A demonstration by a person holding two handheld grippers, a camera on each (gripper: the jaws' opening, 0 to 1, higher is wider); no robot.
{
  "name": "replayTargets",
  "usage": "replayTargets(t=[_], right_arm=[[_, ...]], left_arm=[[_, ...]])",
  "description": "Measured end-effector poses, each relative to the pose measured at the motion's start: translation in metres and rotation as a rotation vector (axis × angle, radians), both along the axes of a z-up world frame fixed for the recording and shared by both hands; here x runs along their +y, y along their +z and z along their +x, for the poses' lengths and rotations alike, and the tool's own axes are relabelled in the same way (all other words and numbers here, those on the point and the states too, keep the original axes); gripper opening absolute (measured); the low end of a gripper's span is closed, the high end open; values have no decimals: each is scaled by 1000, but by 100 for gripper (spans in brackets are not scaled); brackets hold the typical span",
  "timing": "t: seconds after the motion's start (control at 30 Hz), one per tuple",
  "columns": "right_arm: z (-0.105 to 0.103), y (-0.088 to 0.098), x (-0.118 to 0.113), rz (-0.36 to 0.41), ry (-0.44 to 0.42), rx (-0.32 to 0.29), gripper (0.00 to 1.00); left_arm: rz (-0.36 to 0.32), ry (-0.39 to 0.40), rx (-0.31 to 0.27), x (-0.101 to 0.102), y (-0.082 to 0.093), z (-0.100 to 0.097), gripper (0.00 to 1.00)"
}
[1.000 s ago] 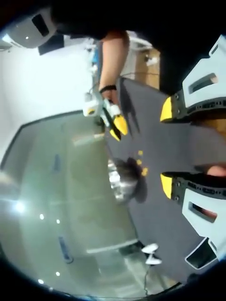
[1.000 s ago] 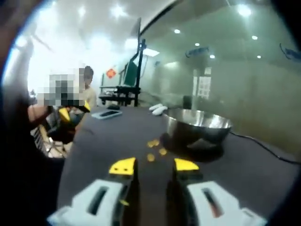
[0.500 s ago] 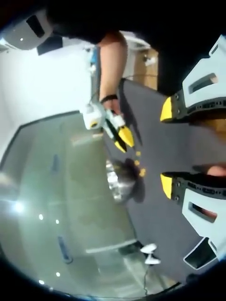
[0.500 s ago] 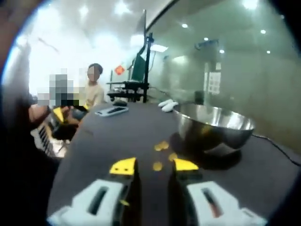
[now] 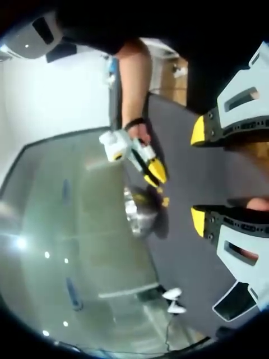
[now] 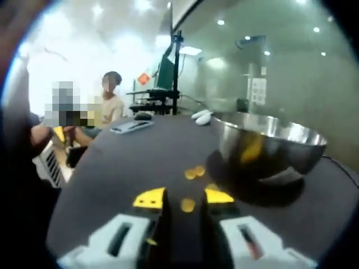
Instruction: Pick up the QQ candy scattered on the table and place it into the stainless steel bowl on the table
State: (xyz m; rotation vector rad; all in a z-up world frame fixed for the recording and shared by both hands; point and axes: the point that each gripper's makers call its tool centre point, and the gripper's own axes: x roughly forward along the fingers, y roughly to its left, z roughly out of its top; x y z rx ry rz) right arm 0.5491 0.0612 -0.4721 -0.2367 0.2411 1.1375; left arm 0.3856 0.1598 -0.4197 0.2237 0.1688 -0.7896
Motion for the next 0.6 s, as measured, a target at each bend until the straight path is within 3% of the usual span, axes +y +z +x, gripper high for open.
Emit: replayTargets(t=[0.23, 0.43, 0.6], right_arm=[[-1, -6, 1, -20, -2, 1, 20], [-4, -5, 2, -30, 13, -21, 10], [-5, -5, 3, -30, 15, -20, 10]], left_arm=[[-1, -5, -2, -1, 1, 0, 43], [1, -6, -2, -2, 0, 0, 43], [4, -3, 1, -1, 0, -1, 43]])
